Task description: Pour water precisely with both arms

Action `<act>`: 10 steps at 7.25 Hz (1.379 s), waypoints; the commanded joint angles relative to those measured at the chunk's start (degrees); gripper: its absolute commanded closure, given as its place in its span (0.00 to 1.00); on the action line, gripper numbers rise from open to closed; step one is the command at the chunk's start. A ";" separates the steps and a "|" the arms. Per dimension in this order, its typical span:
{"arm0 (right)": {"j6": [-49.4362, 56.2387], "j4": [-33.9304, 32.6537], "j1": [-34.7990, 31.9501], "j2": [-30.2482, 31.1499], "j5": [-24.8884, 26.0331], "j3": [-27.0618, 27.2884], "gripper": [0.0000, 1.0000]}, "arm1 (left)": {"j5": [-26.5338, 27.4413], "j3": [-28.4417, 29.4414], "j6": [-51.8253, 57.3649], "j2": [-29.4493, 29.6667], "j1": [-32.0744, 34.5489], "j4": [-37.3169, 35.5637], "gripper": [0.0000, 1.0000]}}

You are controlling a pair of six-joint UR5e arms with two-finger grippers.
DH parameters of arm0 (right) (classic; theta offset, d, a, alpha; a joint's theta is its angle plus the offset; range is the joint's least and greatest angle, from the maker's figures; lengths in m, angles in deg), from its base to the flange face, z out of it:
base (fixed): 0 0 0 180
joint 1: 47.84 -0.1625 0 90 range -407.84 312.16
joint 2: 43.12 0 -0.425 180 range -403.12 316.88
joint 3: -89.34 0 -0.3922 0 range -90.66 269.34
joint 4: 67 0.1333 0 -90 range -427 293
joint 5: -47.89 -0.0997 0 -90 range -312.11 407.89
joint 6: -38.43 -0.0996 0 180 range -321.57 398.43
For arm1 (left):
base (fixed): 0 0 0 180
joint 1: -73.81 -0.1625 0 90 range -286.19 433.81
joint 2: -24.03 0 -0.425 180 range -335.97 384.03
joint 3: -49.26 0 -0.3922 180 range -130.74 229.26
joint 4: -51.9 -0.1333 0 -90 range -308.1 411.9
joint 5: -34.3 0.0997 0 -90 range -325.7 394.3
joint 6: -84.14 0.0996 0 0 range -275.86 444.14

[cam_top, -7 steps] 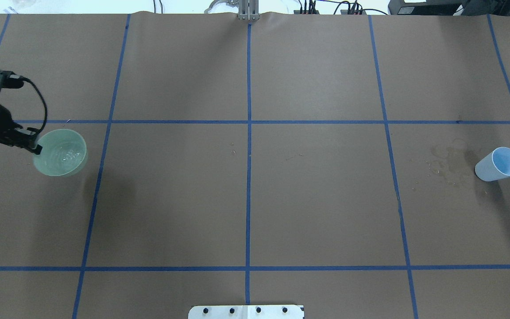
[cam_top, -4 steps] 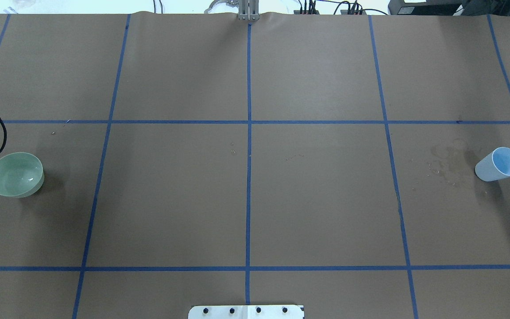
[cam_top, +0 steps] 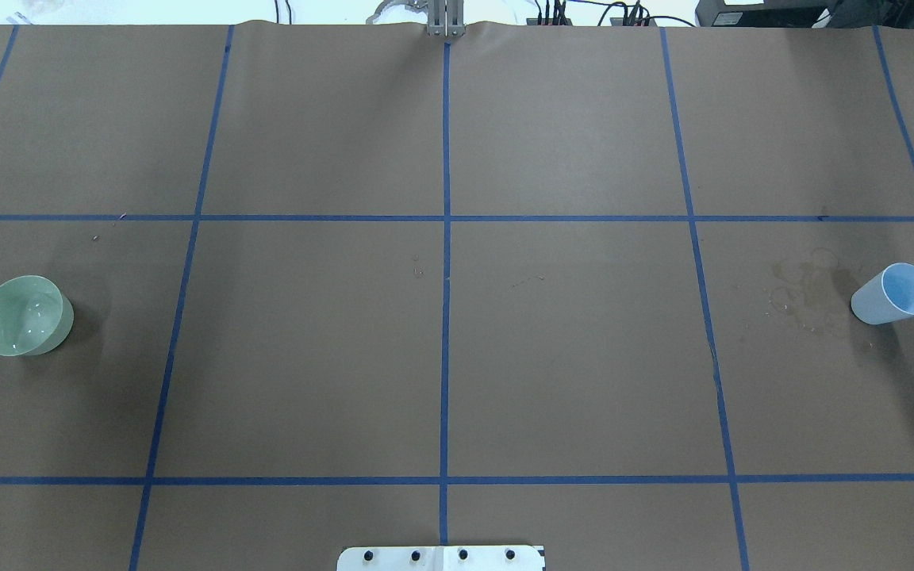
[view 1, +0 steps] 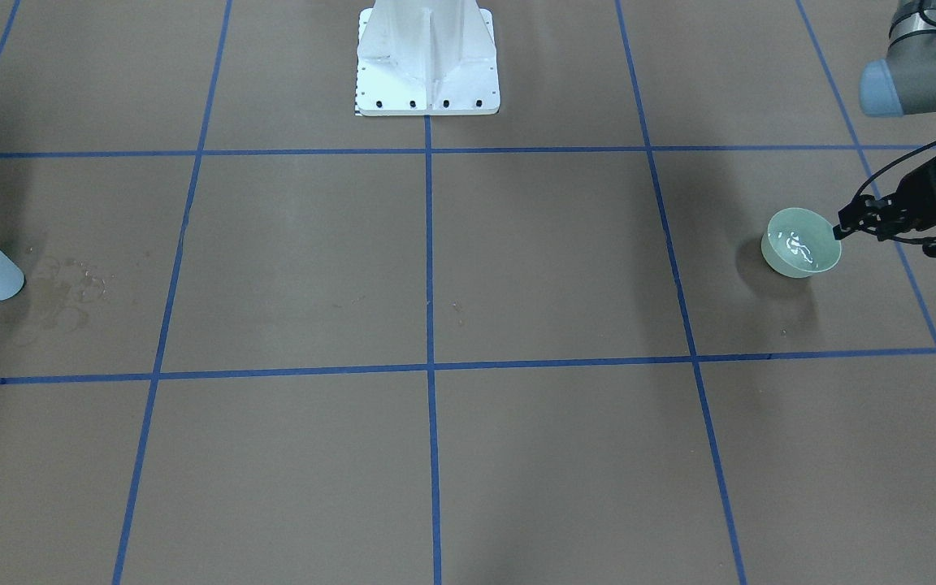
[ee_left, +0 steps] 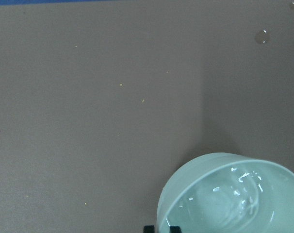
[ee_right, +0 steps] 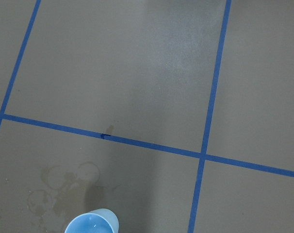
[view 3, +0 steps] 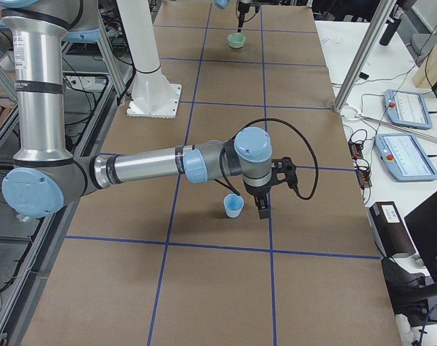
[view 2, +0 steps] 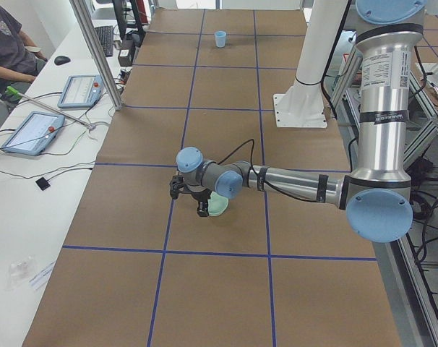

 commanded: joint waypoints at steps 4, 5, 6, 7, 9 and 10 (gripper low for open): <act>-0.28 0.07 0.15 2.62 0.12 -1.26 0.01 | -1.99 -7.60 17.05 -3.03 15.52 -6.67 0.00; -0.28 0.07 0.24 2.71 0.64 -1.78 0.01 | -1.90 -7.06 16.98 -2.95 16.58 -8.61 0.00; -0.54 0.07 0.32 3.23 0.91 -2.66 0.01 | -1.90 -7.23 16.97 -3.29 16.68 -10.55 0.00; -0.54 -0.10 1.72 2.63 1.69 -3.02 0.01 | -1.99 -6.80 16.80 -3.38 16.68 -10.83 0.00; -0.89 -7.86 3.66 -1.82 2.75 -2.85 0.01 | -1.73 -5.92 17.06 -3.73 16.68 -10.66 0.00; -0.72 -11.75 3.67 -2.90 3.28 -2.41 0.01 | -1.47 -6.26 17.32 -5.30 16.59 -10.31 0.00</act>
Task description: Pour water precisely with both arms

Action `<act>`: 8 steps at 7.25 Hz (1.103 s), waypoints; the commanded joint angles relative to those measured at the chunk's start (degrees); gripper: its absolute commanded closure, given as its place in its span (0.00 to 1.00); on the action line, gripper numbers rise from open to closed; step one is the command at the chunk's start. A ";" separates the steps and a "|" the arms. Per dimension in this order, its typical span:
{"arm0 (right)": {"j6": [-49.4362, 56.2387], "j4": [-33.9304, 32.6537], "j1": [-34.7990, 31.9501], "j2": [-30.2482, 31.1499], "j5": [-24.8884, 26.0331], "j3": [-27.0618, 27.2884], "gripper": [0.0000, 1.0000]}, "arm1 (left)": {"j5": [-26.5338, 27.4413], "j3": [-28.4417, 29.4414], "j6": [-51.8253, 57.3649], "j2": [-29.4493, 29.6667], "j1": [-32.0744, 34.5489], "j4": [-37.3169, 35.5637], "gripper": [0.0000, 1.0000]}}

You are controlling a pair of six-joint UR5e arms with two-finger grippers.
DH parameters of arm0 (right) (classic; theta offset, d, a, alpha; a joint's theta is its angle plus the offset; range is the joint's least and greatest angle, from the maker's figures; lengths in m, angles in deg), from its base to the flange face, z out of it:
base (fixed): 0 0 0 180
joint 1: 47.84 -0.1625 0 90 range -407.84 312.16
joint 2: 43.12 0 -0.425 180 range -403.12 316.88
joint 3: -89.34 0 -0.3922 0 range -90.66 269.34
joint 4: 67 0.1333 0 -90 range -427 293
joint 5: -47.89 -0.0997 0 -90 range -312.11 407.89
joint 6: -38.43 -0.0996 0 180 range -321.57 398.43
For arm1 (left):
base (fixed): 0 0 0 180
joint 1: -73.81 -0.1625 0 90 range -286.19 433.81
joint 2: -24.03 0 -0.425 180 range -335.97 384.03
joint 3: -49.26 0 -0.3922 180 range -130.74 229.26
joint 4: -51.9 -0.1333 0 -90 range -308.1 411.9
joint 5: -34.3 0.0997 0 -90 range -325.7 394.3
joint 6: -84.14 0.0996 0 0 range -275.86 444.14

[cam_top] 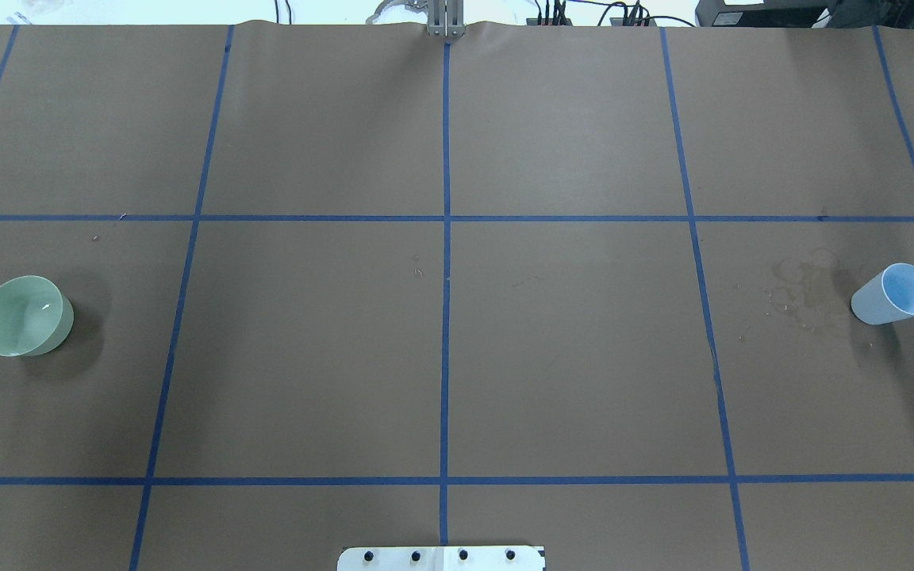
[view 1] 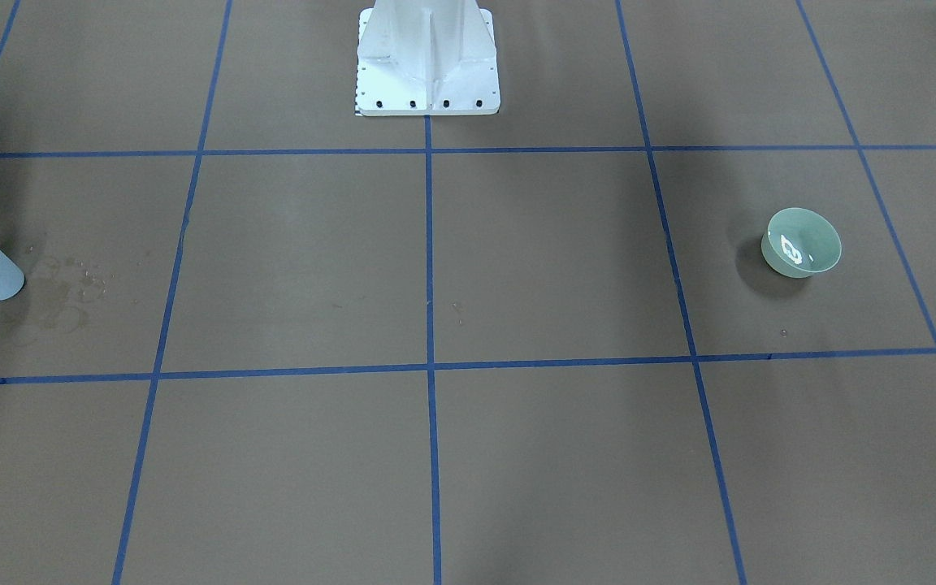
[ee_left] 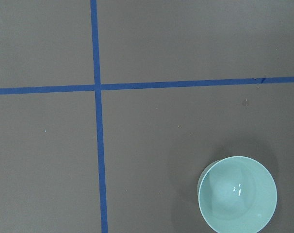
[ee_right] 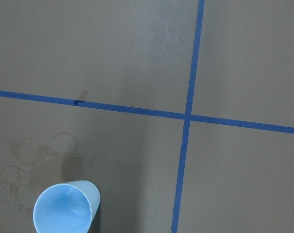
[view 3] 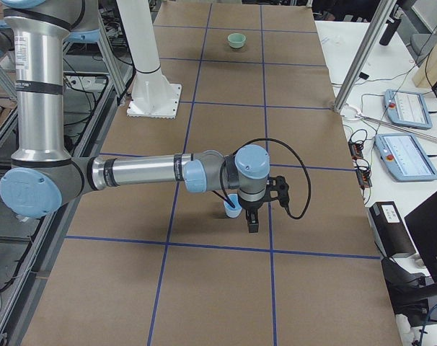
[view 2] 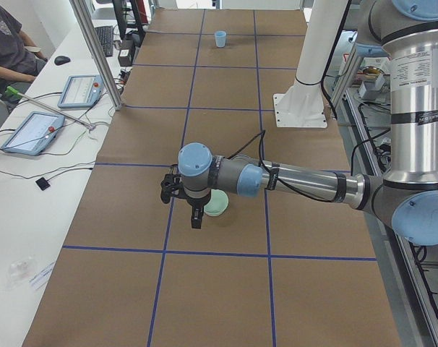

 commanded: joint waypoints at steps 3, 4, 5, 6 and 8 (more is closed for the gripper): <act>0.61 -5.55 0.49 -2.24 1.49 0.31 0.01 | 0.73 -1.31 0.40 -1.45 0.04 0.20 0.00; 0.79 -5.55 0.49 -3.37 1.41 -0.21 0.01 | 0.82 -2.00 0.40 -1.01 0.73 0.20 0.00; 0.70 -5.55 0.49 -3.64 1.58 -0.74 0.01 | 2.74 -1.66 1.19 -0.84 0.57 -0.06 0.00; 0.79 -5.55 0.49 -3.91 1.76 -1.01 0.01 | 6.67 -1.22 3.54 -0.57 0.13 -0.33 0.00; 0.70 -5.47 0.49 -3.91 1.68 -0.83 0.01 | 4.27 1.93 5.68 -0.05 0.30 -4.42 0.00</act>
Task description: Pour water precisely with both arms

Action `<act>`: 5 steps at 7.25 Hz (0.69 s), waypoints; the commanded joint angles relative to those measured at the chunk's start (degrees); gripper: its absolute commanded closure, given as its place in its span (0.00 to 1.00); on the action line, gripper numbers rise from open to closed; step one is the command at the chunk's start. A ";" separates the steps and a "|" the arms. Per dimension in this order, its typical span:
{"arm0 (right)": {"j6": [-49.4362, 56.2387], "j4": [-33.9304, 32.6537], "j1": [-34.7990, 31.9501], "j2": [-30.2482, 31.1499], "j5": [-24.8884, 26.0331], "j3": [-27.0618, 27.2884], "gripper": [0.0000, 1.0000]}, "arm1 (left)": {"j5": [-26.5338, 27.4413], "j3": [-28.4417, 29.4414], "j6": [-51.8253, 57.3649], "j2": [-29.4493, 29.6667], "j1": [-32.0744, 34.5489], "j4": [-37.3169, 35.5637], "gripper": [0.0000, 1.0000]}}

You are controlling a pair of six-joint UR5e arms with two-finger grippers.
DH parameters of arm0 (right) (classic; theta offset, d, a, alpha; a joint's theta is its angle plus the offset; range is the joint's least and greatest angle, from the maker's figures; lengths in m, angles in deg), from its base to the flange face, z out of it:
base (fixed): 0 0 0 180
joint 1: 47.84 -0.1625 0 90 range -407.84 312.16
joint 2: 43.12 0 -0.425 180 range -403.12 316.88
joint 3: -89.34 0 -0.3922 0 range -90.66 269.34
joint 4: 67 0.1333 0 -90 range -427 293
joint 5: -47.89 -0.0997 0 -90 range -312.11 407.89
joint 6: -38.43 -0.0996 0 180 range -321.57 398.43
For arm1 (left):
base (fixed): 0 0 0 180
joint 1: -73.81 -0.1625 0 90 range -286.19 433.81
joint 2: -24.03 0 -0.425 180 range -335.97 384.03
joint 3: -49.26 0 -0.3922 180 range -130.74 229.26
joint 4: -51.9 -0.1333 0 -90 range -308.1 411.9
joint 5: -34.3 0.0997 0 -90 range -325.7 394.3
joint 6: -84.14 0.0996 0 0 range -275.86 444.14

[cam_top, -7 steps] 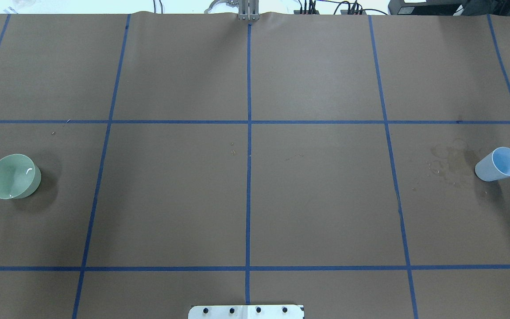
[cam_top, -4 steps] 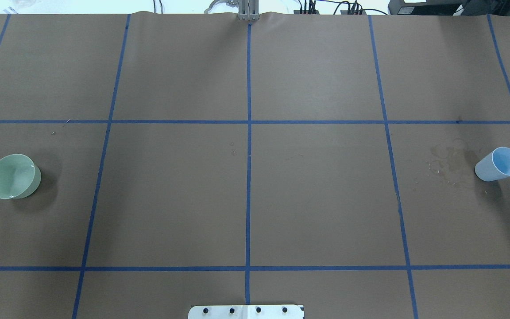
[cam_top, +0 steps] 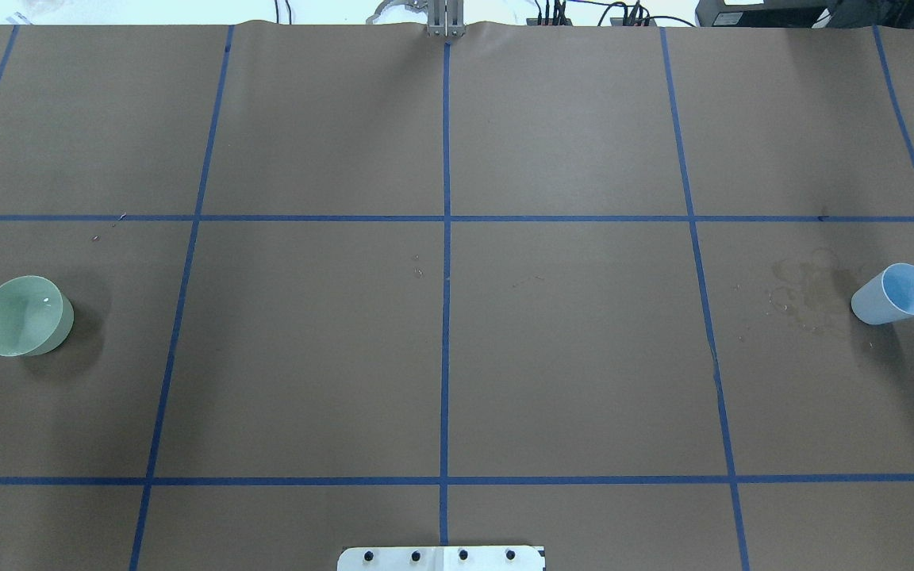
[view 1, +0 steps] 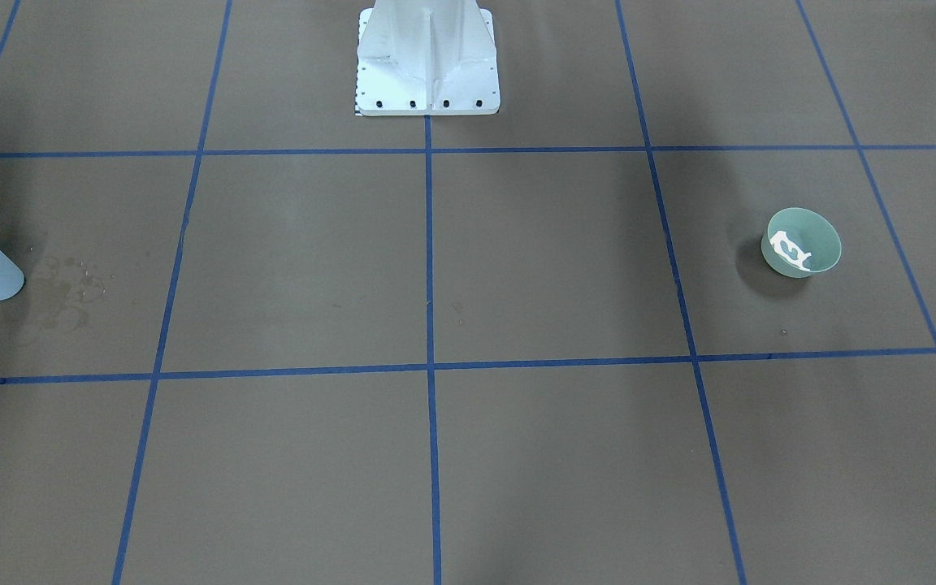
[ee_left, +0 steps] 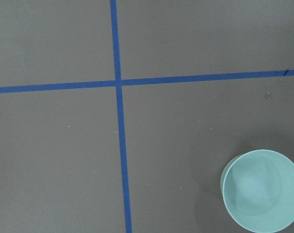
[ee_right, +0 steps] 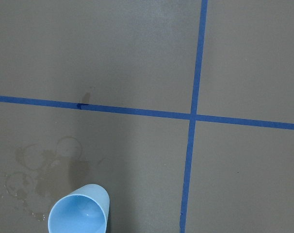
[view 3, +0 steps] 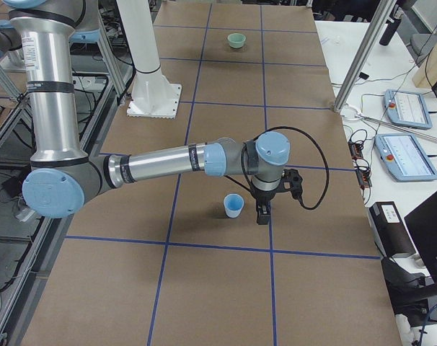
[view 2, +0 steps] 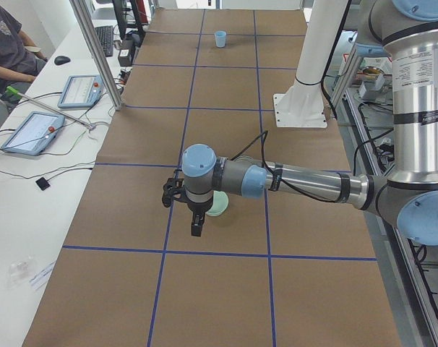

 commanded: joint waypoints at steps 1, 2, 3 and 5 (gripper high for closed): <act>-0.02 0.16 0.00 0.18 0.05 -0.02 0.01 | -4.85 1.43 0.98 1.66 0.34 -6.64 0.00; 0.06 0.16 0.09 0.18 0.05 -0.45 0.01 | -5.06 1.43 0.90 1.67 0.52 -7.12 0.00; -0.02 0.07 0.18 -0.08 -0.38 -0.37 0.01 | -4.63 1.26 0.72 1.67 0.52 -6.95 0.00; -0.37 -0.02 1.40 -0.78 0.05 -0.54 0.01 | -4.62 2.65 0.37 3.69 0.52 -7.03 0.00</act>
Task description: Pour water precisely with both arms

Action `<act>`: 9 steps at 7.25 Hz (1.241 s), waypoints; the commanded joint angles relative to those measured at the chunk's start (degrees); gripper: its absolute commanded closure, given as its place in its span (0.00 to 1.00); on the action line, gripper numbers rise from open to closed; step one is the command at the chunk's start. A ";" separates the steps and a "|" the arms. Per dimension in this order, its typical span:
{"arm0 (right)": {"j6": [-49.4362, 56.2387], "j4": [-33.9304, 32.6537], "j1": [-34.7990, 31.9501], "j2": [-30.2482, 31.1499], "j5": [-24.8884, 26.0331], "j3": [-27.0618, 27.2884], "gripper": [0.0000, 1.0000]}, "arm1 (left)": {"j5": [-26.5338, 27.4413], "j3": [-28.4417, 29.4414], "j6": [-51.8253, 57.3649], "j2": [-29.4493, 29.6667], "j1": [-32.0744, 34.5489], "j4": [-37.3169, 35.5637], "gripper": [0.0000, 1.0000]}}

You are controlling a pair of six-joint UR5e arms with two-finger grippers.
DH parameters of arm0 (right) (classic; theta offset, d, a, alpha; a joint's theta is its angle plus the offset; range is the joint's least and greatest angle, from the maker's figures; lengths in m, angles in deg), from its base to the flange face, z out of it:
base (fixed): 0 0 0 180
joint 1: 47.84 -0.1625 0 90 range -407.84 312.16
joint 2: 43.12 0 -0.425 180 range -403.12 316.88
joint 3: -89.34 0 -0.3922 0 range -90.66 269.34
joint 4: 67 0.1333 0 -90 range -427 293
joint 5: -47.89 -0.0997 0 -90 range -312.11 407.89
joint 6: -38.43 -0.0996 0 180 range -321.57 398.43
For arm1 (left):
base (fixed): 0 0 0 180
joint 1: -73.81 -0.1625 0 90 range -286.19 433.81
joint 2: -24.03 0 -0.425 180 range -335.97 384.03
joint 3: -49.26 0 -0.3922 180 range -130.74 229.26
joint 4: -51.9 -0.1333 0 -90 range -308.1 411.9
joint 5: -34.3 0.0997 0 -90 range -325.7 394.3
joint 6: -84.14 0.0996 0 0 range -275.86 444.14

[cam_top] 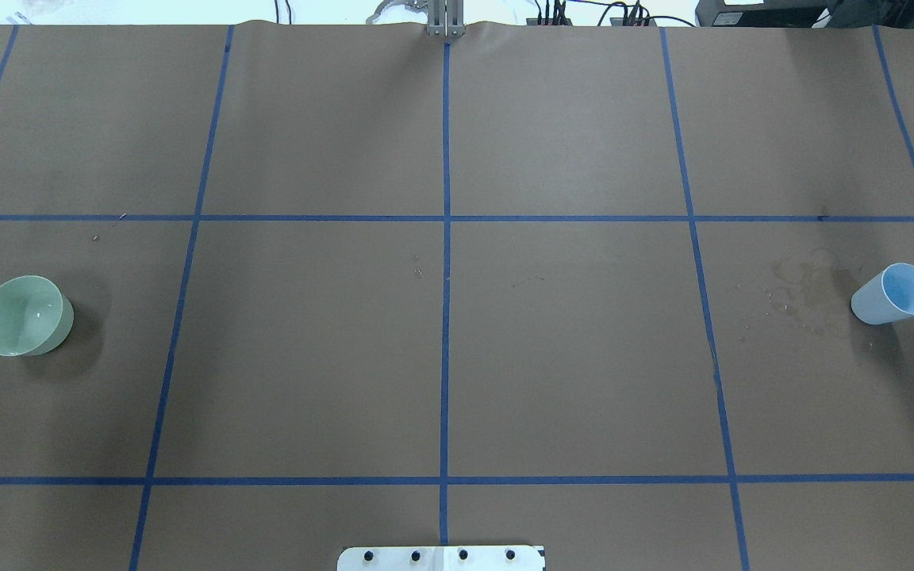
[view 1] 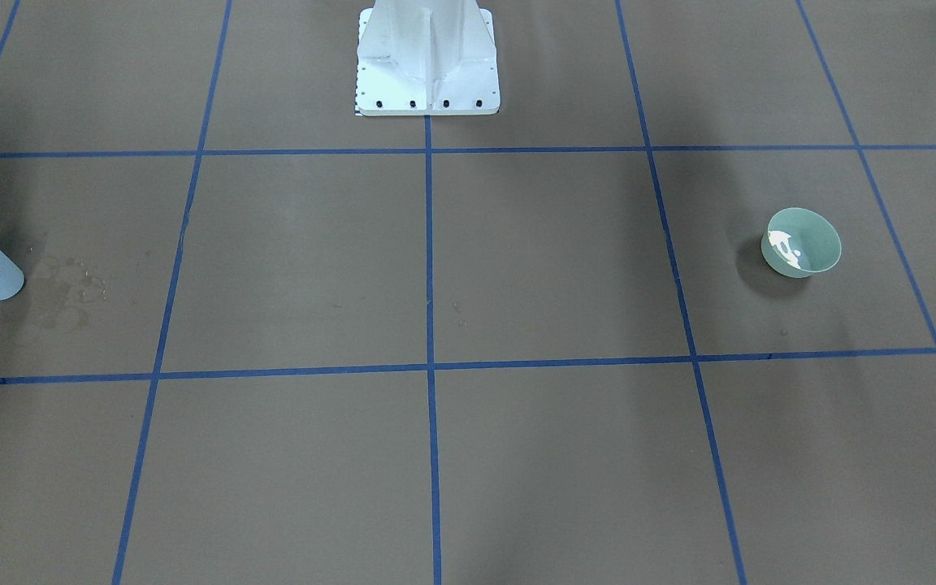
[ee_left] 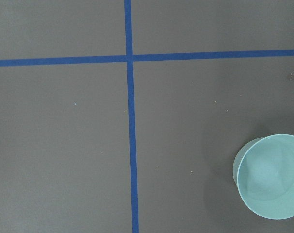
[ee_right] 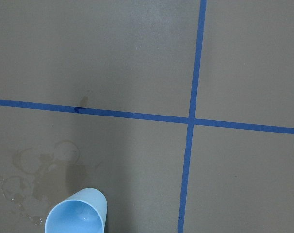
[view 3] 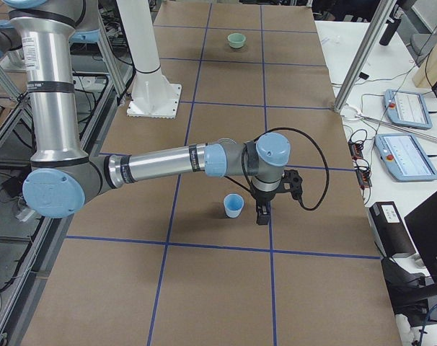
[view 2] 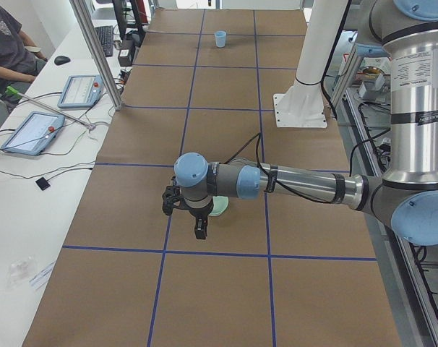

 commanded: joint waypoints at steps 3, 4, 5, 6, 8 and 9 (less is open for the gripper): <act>-0.63 0.13 1.23 -0.96 -0.27 -0.24 0.01 | -0.49 0.43 -0.15 1.21 0.03 -0.01 0.00; 0.41 0.22 1.23 -0.96 -0.44 -0.59 0.01 | -0.66 0.42 -0.15 1.13 0.03 0.34 0.00; 0.25 0.31 1.23 -0.96 -0.79 -0.07 0.01 | -0.66 -0.80 -0.15 1.30 0.03 0.26 0.00; 0.25 0.31 1.23 -1.75 -0.71 -0.42 0.01 | -0.75 -0.98 -0.15 1.30 0.03 0.34 0.00; 0.25 0.22 1.23 -2.28 -0.97 0.37 0.01 | -0.75 -1.16 -0.15 1.39 0.03 0.52 0.00; 0.07 0.22 1.23 -2.45 -1.06 0.20 0.01 | -0.75 -2.29 -0.15 1.30 0.03 0.43 0.00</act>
